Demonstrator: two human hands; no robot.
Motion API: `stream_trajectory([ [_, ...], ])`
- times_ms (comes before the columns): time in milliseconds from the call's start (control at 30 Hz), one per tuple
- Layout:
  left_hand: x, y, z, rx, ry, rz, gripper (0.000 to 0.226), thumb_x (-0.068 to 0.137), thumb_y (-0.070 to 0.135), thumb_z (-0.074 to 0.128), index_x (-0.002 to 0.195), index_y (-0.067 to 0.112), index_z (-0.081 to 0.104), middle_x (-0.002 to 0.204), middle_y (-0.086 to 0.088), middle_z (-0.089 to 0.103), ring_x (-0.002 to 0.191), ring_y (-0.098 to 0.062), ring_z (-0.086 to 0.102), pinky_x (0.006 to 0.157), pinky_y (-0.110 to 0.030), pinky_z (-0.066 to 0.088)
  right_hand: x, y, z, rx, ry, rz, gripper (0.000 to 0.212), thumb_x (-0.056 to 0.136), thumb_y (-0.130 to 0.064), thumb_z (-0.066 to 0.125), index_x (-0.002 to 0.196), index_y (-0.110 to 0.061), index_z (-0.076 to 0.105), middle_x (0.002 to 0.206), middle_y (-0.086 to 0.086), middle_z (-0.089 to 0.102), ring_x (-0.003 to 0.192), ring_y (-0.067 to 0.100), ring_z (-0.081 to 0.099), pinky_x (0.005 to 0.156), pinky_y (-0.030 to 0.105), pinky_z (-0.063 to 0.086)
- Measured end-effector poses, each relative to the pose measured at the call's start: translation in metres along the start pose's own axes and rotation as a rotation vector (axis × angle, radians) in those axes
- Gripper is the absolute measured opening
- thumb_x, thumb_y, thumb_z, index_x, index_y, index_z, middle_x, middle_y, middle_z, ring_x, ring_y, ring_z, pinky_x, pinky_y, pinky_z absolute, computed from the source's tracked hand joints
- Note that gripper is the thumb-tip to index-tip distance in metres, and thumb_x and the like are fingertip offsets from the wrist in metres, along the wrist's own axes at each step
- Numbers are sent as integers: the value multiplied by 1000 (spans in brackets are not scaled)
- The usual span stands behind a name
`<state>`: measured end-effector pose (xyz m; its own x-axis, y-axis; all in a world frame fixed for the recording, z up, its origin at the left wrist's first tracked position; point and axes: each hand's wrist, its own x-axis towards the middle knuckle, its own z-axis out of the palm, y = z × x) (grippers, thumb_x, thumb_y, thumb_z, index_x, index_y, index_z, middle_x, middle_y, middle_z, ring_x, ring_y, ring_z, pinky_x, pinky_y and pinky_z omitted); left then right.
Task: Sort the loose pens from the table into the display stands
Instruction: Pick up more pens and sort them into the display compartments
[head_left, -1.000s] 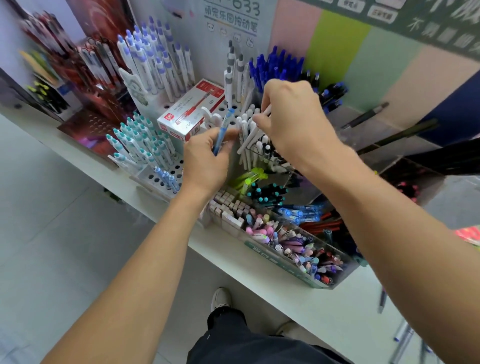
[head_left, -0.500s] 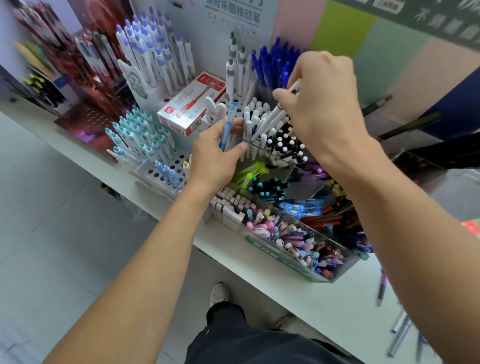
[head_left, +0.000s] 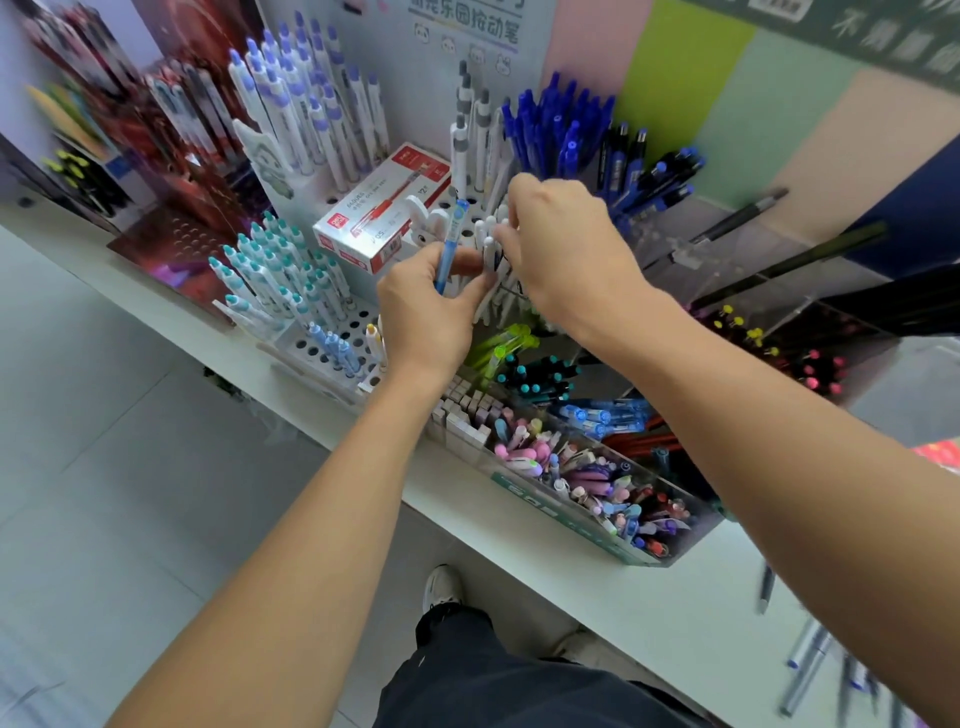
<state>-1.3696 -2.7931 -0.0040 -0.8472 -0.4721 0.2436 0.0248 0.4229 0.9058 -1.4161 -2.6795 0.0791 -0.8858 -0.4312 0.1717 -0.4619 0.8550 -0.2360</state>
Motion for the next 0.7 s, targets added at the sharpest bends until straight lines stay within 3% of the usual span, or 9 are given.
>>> stream_trajectory([
  [133, 0, -5, 2, 45, 19, 13, 12, 83, 18, 81, 95, 18, 78, 84, 20, 69, 81, 12, 63, 73, -3, 45, 0, 6, 1, 95, -32, -20, 17, 102, -26, 55, 107, -10, 60, 112, 10, 59, 101, 32, 58, 81, 40, 45],
  [267, -1, -7, -5, 10, -26, -1, 17, 84, 21, 81, 100, 16, 77, 91, 16, 72, 89, 10, 65, 80, -2, 45, 2, 13, -13, 132, 135, 32, 20, 100, -28, 60, 100, -9, 66, 96, 6, 66, 92, 26, 62, 79, 37, 49],
  [367, -3, -8, -9, 7, -37, -8, 23, 80, 25, 85, 100, 18, 77, 93, 14, 73, 91, 7, 66, 81, -2, 44, 0, 18, -25, 101, 231, 73, 22, 101, -29, 58, 102, -9, 65, 100, 10, 69, 95, 29, 61, 78, 36, 45],
  [567, -1, -3, -5, -16, 31, -18, 26, 80, 21, 85, 105, 17, 77, 91, 11, 74, 88, 2, 69, 82, -3, 46, -15, 8, -38, 27, 305, -57, 19, 98, -24, 62, 100, -5, 66, 95, 12, 70, 91, 32, 62, 82, 42, 49],
  [700, -1, -4, 3, 2, 7, -29, 9, 84, 18, 80, 93, 17, 78, 80, 32, 60, 73, 15, 57, 72, 0, 40, -7, -2, -26, -55, 268, -120, 7, 91, 0, 65, 96, -5, 64, 89, 15, 68, 82, 37, 63, 72, 42, 51],
])
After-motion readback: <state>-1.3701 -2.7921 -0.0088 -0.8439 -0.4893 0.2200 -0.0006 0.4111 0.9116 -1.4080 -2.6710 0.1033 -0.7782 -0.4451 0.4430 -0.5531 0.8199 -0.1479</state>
